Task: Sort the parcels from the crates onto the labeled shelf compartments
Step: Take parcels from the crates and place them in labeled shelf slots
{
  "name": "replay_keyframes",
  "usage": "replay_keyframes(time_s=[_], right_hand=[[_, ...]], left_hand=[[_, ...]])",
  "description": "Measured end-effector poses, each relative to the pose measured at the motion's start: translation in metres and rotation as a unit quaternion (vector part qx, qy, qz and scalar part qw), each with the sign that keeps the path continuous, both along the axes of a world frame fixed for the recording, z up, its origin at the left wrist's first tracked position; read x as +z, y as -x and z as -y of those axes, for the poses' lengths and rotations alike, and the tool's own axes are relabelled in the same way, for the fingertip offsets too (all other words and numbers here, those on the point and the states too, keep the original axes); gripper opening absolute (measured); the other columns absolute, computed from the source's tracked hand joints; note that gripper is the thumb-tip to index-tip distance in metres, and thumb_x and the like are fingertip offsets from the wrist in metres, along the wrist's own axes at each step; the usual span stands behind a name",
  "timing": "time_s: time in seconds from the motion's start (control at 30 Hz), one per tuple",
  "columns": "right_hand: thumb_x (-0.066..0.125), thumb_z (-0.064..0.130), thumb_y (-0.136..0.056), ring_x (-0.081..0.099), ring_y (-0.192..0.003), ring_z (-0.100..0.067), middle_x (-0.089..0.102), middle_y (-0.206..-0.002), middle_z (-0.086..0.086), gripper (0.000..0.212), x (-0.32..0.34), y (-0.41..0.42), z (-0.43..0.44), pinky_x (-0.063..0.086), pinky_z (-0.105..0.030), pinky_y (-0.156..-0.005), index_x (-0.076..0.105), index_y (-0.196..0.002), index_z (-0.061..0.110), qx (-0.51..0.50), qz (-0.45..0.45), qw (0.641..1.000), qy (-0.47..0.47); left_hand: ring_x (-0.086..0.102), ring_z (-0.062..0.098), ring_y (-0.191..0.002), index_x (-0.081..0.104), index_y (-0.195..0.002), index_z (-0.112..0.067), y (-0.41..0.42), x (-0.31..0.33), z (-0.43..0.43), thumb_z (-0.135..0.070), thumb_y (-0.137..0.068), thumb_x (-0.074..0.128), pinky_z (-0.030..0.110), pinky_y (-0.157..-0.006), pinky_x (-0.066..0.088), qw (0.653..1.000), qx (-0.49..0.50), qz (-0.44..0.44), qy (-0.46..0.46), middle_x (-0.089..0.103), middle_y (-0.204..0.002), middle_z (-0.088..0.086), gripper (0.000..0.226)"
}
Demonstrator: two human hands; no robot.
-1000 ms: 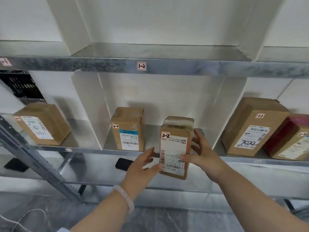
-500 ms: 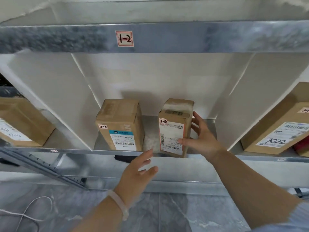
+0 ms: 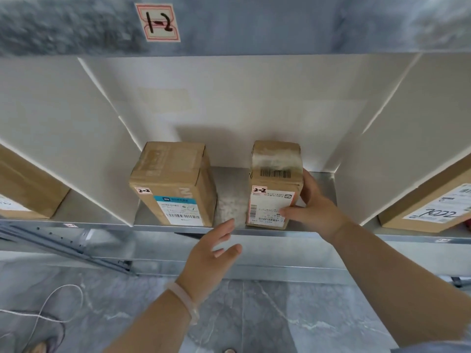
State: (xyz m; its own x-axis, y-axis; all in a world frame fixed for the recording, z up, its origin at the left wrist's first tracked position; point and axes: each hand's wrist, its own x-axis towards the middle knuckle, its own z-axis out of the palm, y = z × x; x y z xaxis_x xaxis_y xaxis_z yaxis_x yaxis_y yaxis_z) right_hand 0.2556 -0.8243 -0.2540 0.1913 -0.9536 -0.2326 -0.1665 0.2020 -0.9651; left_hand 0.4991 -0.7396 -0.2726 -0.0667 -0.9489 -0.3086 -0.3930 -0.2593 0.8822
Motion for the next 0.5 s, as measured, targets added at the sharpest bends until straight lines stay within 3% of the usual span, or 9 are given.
replay_keyframes(time_s=[0.2,0.3,0.37,0.5], right_hand=[[0.074,0.008,-0.065,0.052,-0.125,-0.005,0.064,-0.123,0.014,0.088,0.005,0.0,0.004,0.048,-0.048,-0.102,0.039,-0.14,0.04,0.005,-0.033,0.999,-0.005],[0.08,0.001,-0.069,0.052,-0.126,-0.008,0.063,-0.126,0.01,0.09,0.002,0.0,-0.002,0.048,-0.048,-0.102,0.039,-0.142,0.036,-0.019,-0.018,1.0,-0.004],[0.085,0.009,-0.067,0.05,-0.129,-0.011,0.06,-0.131,0.01,0.093,0.004,-0.003,-0.013,0.048,-0.05,-0.102,0.038,-0.142,0.039,-0.044,-0.018,0.999,0.003],[0.084,0.016,-0.072,0.048,-0.125,-0.006,0.054,-0.131,0.016,0.081,0.008,-0.013,-0.059,0.049,-0.029,-0.099,0.041,-0.135,0.04,-0.1,-0.09,0.99,0.052]], left_hand=[[0.049,0.001,-0.127,0.046,-0.135,-0.04,0.002,0.002,0.003,-0.026,-0.095,0.062,0.001,-0.086,0.036,1.0,-0.001,-0.001,-0.008,0.051,-0.141,-0.016,0.045],[0.049,0.001,-0.127,0.046,-0.132,-0.043,0.001,0.002,0.001,-0.028,-0.094,0.064,0.007,-0.093,0.037,1.0,0.004,0.0,-0.002,0.051,-0.143,-0.014,0.045],[0.049,0.0,-0.125,0.046,-0.132,-0.045,0.001,0.004,-0.003,-0.032,-0.093,0.066,0.008,-0.096,0.039,1.0,0.006,0.018,0.013,0.05,-0.143,-0.012,0.047],[0.045,0.008,-0.132,0.045,-0.139,-0.043,0.006,0.014,-0.013,-0.039,-0.089,0.069,0.034,-0.114,0.04,0.994,-0.001,0.093,0.065,0.048,-0.145,-0.012,0.056]])
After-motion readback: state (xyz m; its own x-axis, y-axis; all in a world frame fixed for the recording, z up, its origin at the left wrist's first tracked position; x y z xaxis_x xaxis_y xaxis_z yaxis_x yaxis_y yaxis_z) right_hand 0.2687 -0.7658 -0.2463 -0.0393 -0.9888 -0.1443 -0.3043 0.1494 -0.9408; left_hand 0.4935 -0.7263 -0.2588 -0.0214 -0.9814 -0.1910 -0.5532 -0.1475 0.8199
